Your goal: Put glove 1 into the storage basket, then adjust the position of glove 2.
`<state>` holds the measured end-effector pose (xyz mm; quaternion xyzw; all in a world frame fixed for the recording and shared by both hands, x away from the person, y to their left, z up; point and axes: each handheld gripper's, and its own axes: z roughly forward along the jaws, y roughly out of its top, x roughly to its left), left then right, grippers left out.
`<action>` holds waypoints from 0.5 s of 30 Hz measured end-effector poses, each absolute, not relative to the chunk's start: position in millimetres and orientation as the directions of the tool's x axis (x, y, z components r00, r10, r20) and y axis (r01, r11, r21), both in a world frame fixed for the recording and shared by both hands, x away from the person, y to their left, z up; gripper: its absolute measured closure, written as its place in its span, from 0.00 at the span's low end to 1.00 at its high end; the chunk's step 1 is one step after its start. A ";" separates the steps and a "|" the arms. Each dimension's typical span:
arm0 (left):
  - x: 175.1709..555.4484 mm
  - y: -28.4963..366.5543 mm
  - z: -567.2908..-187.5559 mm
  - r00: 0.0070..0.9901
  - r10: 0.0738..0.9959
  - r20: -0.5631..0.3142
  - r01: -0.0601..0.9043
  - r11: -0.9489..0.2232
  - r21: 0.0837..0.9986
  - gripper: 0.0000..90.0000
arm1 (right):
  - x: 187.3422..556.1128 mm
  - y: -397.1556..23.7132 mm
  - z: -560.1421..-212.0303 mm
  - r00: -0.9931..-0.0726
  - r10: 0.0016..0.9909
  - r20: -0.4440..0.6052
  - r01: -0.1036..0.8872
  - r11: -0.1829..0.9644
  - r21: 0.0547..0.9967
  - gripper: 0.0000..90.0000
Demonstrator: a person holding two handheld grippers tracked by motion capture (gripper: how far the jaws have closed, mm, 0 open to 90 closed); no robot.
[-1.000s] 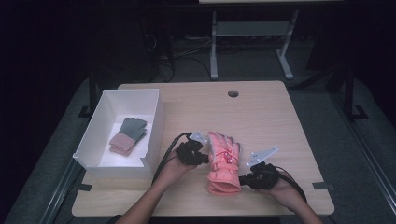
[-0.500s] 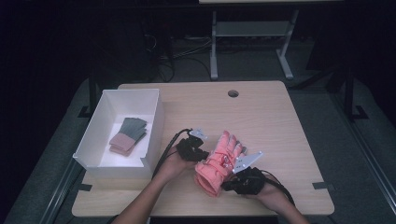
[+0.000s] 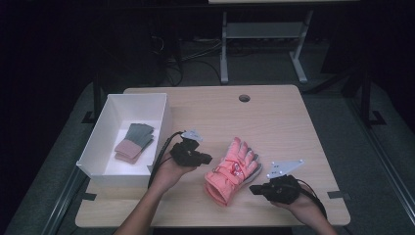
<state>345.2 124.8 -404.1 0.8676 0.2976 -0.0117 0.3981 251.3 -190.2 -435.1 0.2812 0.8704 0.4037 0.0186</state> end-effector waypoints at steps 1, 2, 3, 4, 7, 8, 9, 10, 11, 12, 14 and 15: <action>345.2 124.8 -404.1 0.823 0.507 -0.257 0.526 -0.506 0.684 0.85 | 251.3 -190.2 -435.1 -0.841 0.504 0.195 0.474 0.516 0.713 1.00; 343.3 124.5 -401.8 0.822 0.505 -0.262 0.527 -0.502 0.686 0.85 | 248.7 -194.7 -435.7 -0.835 0.517 0.188 0.478 0.514 0.712 0.97; 341.2 123.6 -399.3 0.822 0.509 -0.254 0.525 -0.507 0.684 0.81 | 247.9 -197.4 -436.5 -0.831 0.526 0.183 0.479 0.506 0.718 0.95; 338.9 122.0 -396.7 0.824 0.511 -0.247 0.522 -0.512 0.682 0.78 | 247.5 -200.0 -436.6 -0.825 0.534 0.183 0.484 0.500 0.718 0.92; 336.1 120.3 -391.0 0.826 0.510 -0.239 0.516 -0.514 0.685 0.70 | 249.8 -205.6 -436.2 -0.810 0.560 0.170 0.489 0.487 0.724 0.85; 335.6 119.4 -389.5 0.825 0.511 -0.243 0.518 -0.511 0.685 0.67 | 250.2 -206.0 -436.2 -0.803 0.572 0.169 0.496 0.482 0.722 0.79; 335.2 118.1 -387.8 0.826 0.509 -0.242 0.517 -0.514 0.684 0.63 | 250.8 -206.7 -437.0 -0.798 0.583 0.153 0.493 0.485 0.722 0.73; 334.8 116.5 -386.7 0.826 0.507 -0.247 0.519 -0.511 0.686 0.56 | 251.5 -207.6 -438.2 -0.791 0.596 0.138 0.494 0.488 0.720 0.68; 334.6 115.6 -385.5 0.828 0.505 -0.245 0.516 -0.513 0.686 0.50 | 251.8 -208.2 -438.2 -0.782 0.608 0.140 0.504 0.484 0.715 0.62; 334.1 113.7 -383.9 0.832 0.500 -0.243 0.510 -0.515 0.689 0.47 | 252.6 -208.9 -438.7 -0.780 0.611 0.133 0.502 0.485 0.717 0.59; 333.0 108.6 -381.0 0.839 0.486 -0.245 0.503 -0.520 0.691 0.38 | 254.3 -209.9 -439.0 -0.771 0.625 0.121 0.503 0.481 0.718 0.53; 331.8 104.9 -379.1 0.841 0.482 -0.247 0.500 -0.517 0.695 0.36 | 254.5 -210.1 -438.8 -0.761 0.636 0.125 0.514 0.475 0.714 0.51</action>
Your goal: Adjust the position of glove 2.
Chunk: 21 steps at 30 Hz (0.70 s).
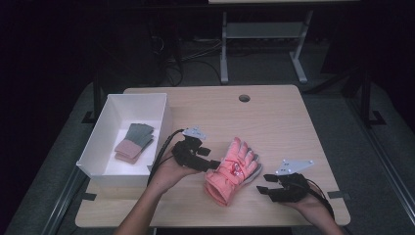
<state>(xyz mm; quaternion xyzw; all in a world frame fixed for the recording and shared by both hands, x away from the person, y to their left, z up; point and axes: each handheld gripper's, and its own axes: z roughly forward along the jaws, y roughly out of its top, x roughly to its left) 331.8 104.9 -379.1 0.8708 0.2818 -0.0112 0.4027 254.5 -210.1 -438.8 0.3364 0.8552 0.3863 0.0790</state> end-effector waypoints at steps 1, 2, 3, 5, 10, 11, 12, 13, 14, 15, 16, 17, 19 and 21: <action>331.5 102.1 -377.6 0.844 0.476 -0.247 0.496 -0.520 0.696 0.32 | 255.4 -210.9 -439.2 -0.756 0.644 0.119 0.517 0.475 0.712 0.50; 331.3 99.0 -376.2 0.848 0.467 -0.249 0.492 -0.523 0.696 0.29 | 256.1 -211.5 -439.6 -0.752 0.649 0.115 0.518 0.475 0.712 0.48; 331.0 96.7 -375.4 0.851 0.463 -0.248 0.488 -0.523 0.698 0.27 | 256.7 -212.3 -439.9 -0.748 0.654 0.112 0.520 0.473 0.711 0.47; 331.8 89.6 -373.8 0.857 0.457 -0.239 0.480 -0.537 0.693 0.22 | 257.8 -213.5 -440.3 -0.743 0.660 0.112 0.523 0.469 0.711 0.46; 337.0 71.3 -377.5 0.868 0.444 -0.222 0.466 -0.570 0.677 0.17 | 258.8 -216.7 -440.1 -0.731 0.674 0.108 0.528 0.458 0.715 0.45; 339.0 67.6 -380.4 0.868 0.445 -0.220 0.466 -0.579 0.669 0.17 | 259.3 -217.9 -440.4 -0.731 0.675 0.102 0.525 0.461 0.716 0.44; 340.4 65.7 -382.5 0.869 0.445 -0.218 0.466 -0.583 0.666 0.17 | 259.3 -218.7 -440.6 -0.726 0.680 0.107 0.532 0.456 0.714 0.44; 342.5 63.3 -385.5 0.867 0.447 -0.220 0.470 -0.587 0.659 0.17 | 260.1 -219.9 -441.1 -0.729 0.677 0.099 0.525 0.460 0.716 0.44; 344.7 61.0 -388.6 0.865 0.451 -0.219 0.474 -0.592 0.652 0.16 | 260.2 -220.5 -440.8 -0.724 0.683 0.101 0.531 0.457 0.713 0.44; 346.7 59.0 -391.6 0.863 0.456 -0.217 0.477 -0.596 0.646 0.16 | 260.7 -221.2 -440.7 -0.723 0.683 0.101 0.530 0.455 0.715 0.44; 348.8 57.4 -394.2 0.864 0.455 -0.217 0.478 -0.603 0.638 0.16 | 261.0 -221.5 -440.4 -0.721 0.685 0.101 0.531 0.453 0.716 0.44; 350.2 55.9 -396.9 0.861 0.457 -0.223 0.483 -0.602 0.636 0.16 | 261.1 -221.7 -440.2 -0.720 0.686 0.101 0.530 0.451 0.718 0.44; 352.7 53.1 -402.4 0.862 0.455 -0.224 0.484 -0.610 0.627 0.16 | 261.1 -221.7 -440.1 -0.718 0.688 0.102 0.533 0.450 0.717 0.44; 354.3 50.8 -406.4 0.865 0.446 -0.228 0.482 -0.616 0.623 0.16 | 261.3 -221.6 -440.3 -0.720 0.687 0.101 0.531 0.452 0.717 0.44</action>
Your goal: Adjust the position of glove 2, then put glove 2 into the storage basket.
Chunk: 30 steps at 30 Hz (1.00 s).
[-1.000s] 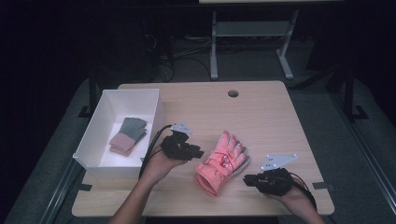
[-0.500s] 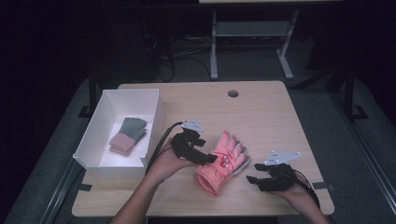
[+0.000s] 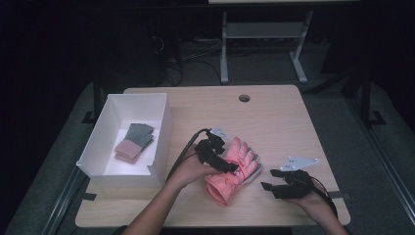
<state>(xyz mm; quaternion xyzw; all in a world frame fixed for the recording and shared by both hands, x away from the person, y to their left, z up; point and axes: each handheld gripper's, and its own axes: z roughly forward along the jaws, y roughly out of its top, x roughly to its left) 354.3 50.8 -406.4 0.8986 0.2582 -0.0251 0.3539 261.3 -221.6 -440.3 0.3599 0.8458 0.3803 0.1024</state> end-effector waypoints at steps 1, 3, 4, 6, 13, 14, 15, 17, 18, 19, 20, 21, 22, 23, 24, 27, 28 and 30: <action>355.0 49.2 -408.8 0.866 0.443 -0.231 0.482 -0.620 0.619 0.16 | 261.3 -221.5 -440.3 -0.719 0.687 0.100 0.531 0.451 0.717 0.44; 356.3 44.9 -414.9 0.869 0.437 -0.232 0.482 -0.638 0.601 0.16 | 261.1 -221.6 -440.0 -0.718 0.689 0.098 0.530 0.449 0.719 0.44; 356.8 43.0 -417.9 0.868 0.436 -0.238 0.484 -0.638 0.599 0.16 | 260.2 -221.7 -439.9 -0.715 0.691 0.101 0.534 0.448 0.717 0.44; 356.7 39.2 -423.1 0.860 0.439 -0.260 0.501 -0.631 0.593 0.15 | 260.3 -222.6 -440.6 -0.716 0.691 0.097 0.533 0.453 0.715 0.44; 356.6 35.4 -434.1 0.861 0.431 -0.269 0.503 -0.647 0.572 0.14 | 260.4 -222.2 -439.4 -0.712 0.696 0.094 0.533 0.448 0.718 0.44; 357.2 35.3 -437.1 0.858 0.431 -0.280 0.510 -0.649 0.564 0.14 | 260.7 -222.1 -439.1 -0.715 0.694 0.088 0.530 0.456 0.715 0.44; 357.6 35.3 -438.7 0.855 0.432 -0.288 0.516 -0.648 0.560 0.14 | 260.6 -221.2 -439.2 -0.714 0.694 0.089 0.529 0.452 0.718 0.44; 358.2 35.5 -440.3 0.850 0.436 -0.298 0.525 -0.648 0.551 0.14 | 260.9 -220.7 -439.4 -0.718 0.691 0.086 0.525 0.456 0.718 0.44; 358.3 35.4 -440.7 0.850 0.436 -0.297 0.525 -0.652 0.547 0.14 | 260.9 -220.3 -439.6 -0.716 0.693 0.089 0.528 0.453 0.718 0.44; 358.4 35.1 -441.3 0.848 0.437 -0.299 0.528 -0.651 0.546 0.14 | 261.0 -220.6 -440.0 -0.716 0.693 0.087 0.528 0.455 0.717 0.44; 358.8 34.8 -442.3 0.848 0.437 -0.301 0.529 -0.655 0.539 0.14 | 261.1 -221.0 -440.1 -0.716 0.692 0.086 0.528 0.457 0.716 0.44; 359.4 34.2 -443.7 0.846 0.438 -0.304 0.532 -0.657 0.534 0.14 | 261.1 -221.8 -440.1 -0.717 0.692 0.081 0.526 0.461 0.714 0.44; 359.7 33.7 -444.7 0.844 0.438 -0.310 0.536 -0.658 0.529 0.14 | 260.8 -222.3 -439.9 -0.716 0.693 0.080 0.525 0.460 0.716 0.44; 360.4 33.6 -445.7 0.841 0.438 -0.317 0.540 -0.659 0.524 0.14 | 260.5 -222.4 -439.4 -0.714 0.695 0.086 0.529 0.455 0.716 0.44; 361.1 33.7 -446.4 0.842 0.436 -0.319 0.540 -0.663 0.519 0.14 | 260.7 -222.7 -439.6 -0.714 0.695 0.086 0.527 0.452 0.719 0.44; 361.6 32.2 -448.8 0.834 0.439 -0.335 0.552 -0.662 0.506 0.14 | 261.5 -222.6 -440.0 -0.715 0.695 0.083 0.527 0.456 0.718 0.44; 362.2 32.0 -449.8 0.831 0.440 -0.341 0.556 -0.664 0.499 0.14 | 261.2 -222.1 -439.7 -0.713 0.696 0.087 0.530 0.454 0.717 0.44; 363.4 31.9 -451.7 0.818 0.445 -0.366 0.575 -0.659 0.485 0.14 | 261.0 -221.9 -439.4 -0.719 0.690 0.082 0.524 0.460 0.717 0.44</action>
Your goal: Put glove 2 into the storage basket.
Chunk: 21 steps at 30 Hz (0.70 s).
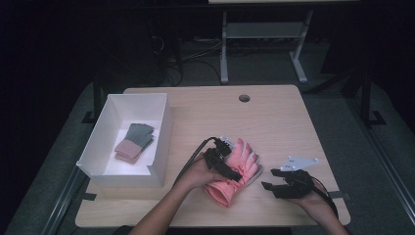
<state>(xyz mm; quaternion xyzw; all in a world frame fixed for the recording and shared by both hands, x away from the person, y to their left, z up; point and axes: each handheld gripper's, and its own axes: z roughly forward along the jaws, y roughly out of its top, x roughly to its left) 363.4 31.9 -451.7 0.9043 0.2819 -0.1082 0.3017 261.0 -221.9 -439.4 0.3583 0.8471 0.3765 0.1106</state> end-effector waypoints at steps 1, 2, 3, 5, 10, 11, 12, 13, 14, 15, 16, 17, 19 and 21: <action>364.9 32.5 -453.1 0.811 0.443 -0.383 0.584 -0.656 0.478 0.14 | 261.0 -221.8 -439.4 -0.719 0.690 0.084 0.524 0.460 0.717 0.44; 365.5 32.6 -453.1 0.812 0.440 -0.384 0.583 -0.656 0.479 0.15 | 261.3 -221.8 -439.6 -0.719 0.690 0.083 0.524 0.460 0.717 0.44; 365.7 32.2 -452.8 0.814 0.439 -0.380 0.579 -0.662 0.476 0.15 | 261.6 -221.8 -439.8 -0.718 0.691 0.085 0.527 0.460 0.715 0.44; 365.5 31.8 -452.3 0.810 0.434 -0.396 0.584 -0.662 0.470 0.18 | 261.7 -221.9 -440.1 -0.715 0.693 0.090 0.530 0.455 0.715 0.44; 369.3 34.9 -452.0 0.790 0.427 -0.440 0.605 -0.657 0.450 0.36 | 260.9 -223.7 -439.4 -0.715 0.694 0.084 0.526 0.454 0.719 0.44; 370.2 35.5 -451.9 0.785 0.429 -0.448 0.612 -0.655 0.444 0.39 | 260.9 -224.0 -439.3 -0.714 0.695 0.084 0.526 0.454 0.719 0.43; 370.9 36.2 -451.7 0.782 0.427 -0.453 0.613 -0.656 0.440 0.43 | 260.9 -224.2 -439.3 -0.713 0.696 0.085 0.528 0.453 0.719 0.44; 371.1 36.5 -451.4 0.780 0.427 -0.458 0.616 -0.655 0.438 0.46 | 261.0 -224.0 -439.2 -0.710 0.698 0.088 0.530 0.449 0.719 0.44; 371.2 36.6 -450.4 0.777 0.428 -0.461 0.618 -0.656 0.433 0.49 | 261.2 -224.1 -439.3 -0.710 0.698 0.088 0.530 0.448 0.720 0.44; 371.2 36.8 -449.4 0.780 0.425 -0.459 0.614 -0.659 0.433 0.53 | 261.4 -224.2 -439.3 -0.710 0.699 0.089 0.531 0.448 0.719 0.44; 371.2 36.7 -448.9 0.779 0.425 -0.460 0.615 -0.661 0.431 0.56 | 261.8 -224.7 -439.4 -0.711 0.698 0.086 0.530 0.451 0.719 0.43; 371.2 36.7 -448.4 0.778 0.425 -0.462 0.616 -0.660 0.429 0.59 | 261.8 -224.6 -439.3 -0.709 0.700 0.091 0.533 0.448 0.718 0.43; 371.0 36.5 -448.0 0.784 0.416 -0.462 0.609 -0.661 0.438 0.62 | 262.6 -224.9 -440.0 -0.709 0.699 0.091 0.532 0.446 0.720 0.41; 372.8 39.2 -449.1 0.774 0.403 -0.489 0.617 -0.651 0.442 0.65 | 262.8 -224.7 -440.3 -0.703 0.704 0.098 0.540 0.439 0.719 0.38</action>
